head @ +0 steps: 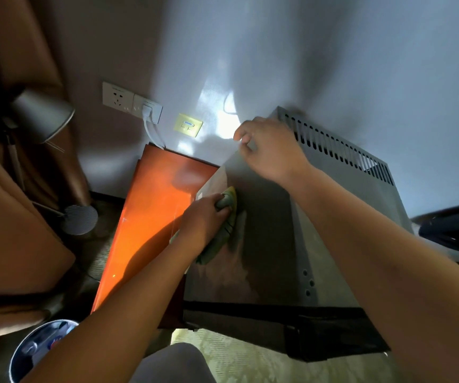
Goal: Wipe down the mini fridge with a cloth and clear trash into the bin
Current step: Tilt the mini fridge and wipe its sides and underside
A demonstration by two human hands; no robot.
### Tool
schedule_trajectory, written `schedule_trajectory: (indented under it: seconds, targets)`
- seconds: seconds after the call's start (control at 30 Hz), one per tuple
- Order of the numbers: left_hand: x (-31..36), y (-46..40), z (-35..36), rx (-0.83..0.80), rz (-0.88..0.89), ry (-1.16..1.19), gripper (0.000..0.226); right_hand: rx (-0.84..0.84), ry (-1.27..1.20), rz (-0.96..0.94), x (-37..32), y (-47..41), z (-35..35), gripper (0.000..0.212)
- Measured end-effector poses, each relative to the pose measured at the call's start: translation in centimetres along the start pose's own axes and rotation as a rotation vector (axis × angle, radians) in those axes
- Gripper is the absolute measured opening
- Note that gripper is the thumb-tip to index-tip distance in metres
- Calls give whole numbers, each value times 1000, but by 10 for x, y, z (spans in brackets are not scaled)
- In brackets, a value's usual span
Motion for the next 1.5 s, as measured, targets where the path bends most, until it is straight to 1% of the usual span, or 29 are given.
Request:
schedule_trajectory:
  seconds: [0.07, 0.13, 0.2, 0.23, 0.3, 0.37, 0.4, 0.47, 0.53, 0.6, 0.67, 0.7, 0.77, 0.83, 0.9, 0.97, 1.0, 1.07, 1.13, 1.2, 1.27, 1.33, 1.4, 1.47, 1.5]
  targets:
    - [2, 10, 0, 11, 17, -3, 27, -24, 85, 19, 4, 21, 2, 26]
    - [21, 19, -7, 69, 95, -32, 23, 40, 241, 83, 11, 43, -4, 28]
    - [45, 23, -18, 124, 177, -14, 27, 138, 339, 211, 18, 63, -17, 30]
    - [58, 24, -24, 150, 204, -3, 31, 155, 337, 275, 22, 72, -23, 33]
    - [72, 24, -30, 180, 221, 11, 37, 104, 315, 351, 28, 83, -25, 34]
    - [67, 22, -25, 127, 211, 48, 32, 14, 324, 376, 29, 87, -19, 29]
    - [58, 21, -20, 90, 185, 59, 30, -28, 329, 385, 28, 87, -15, 30]
    - [35, 22, -11, 47, 79, 17, 31, -95, 333, 397, 23, 87, -5, 29]
    - [17, 27, -3, 20, 3, -25, 32, -109, 353, 407, 19, 86, 1, 23]
    - [16, 36, 0, 19, 16, -76, 29, -111, 358, 408, 18, 85, 2, 18]
    - [26, 46, -3, 29, 81, -121, 19, -133, 340, 404, 21, 82, 2, 15]
    - [34, 49, -5, 26, 117, -103, 15, -145, 330, 402, 23, 81, 2, 15]
    - [48, 50, -9, 37, 176, -32, 16, -159, 307, 396, 25, 79, 4, 19]
    - [53, 45, -11, 58, 183, 26, 17, -166, 273, 398, 28, 79, 5, 24]
    - [39, 37, -6, 25, 121, 79, 26, -171, 239, 396, 30, 78, 7, 26]
    - [14, 33, 3, -37, 6, 69, 35, -177, 208, 392, 31, 78, 7, 25]
    - [3, 35, 8, -62, -38, 47, 33, -178, 202, 390, 31, 78, 7, 23]
    - [-6, 47, 17, -76, -58, 3, 23, -180, 208, 393, 31, 78, 8, 18]
    - [-1, 62, 23, -55, -13, -24, 25, -181, 222, 397, 31, 78, 8, 16]
    - [19, 75, 20, -21, 82, 20, 30, -182, 227, 393, 30, 78, 8, 19]
    - [45, 78, 10, 29, 185, 67, 23, -186, 219, 392, 29, 78, 8, 24]
    - [58, 73, 2, 56, 222, 99, 20, -176, 207, 396, 29, 79, 8, 27]
    - [48, 62, 2, 43, 179, 105, 19, -162, 204, 400, 30, 80, 9, 25]
    - [24, 56, 9, 17, 84, 49, 26, -150, 191, 405, 31, 82, 10, 17]
    - [13, 57, 14, 1, 41, 23, 25, -145, 178, 405, 31, 82, 10, 15]
Point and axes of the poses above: each hand's wrist, its own y-axis away from the middle knuckle, its own z-axis out of the palm, x = y × z, the point moved 7 cm from there along -y, towards the middle knuckle, and after that the axes turned 14 degrees about -x, right-handed, at the moved point
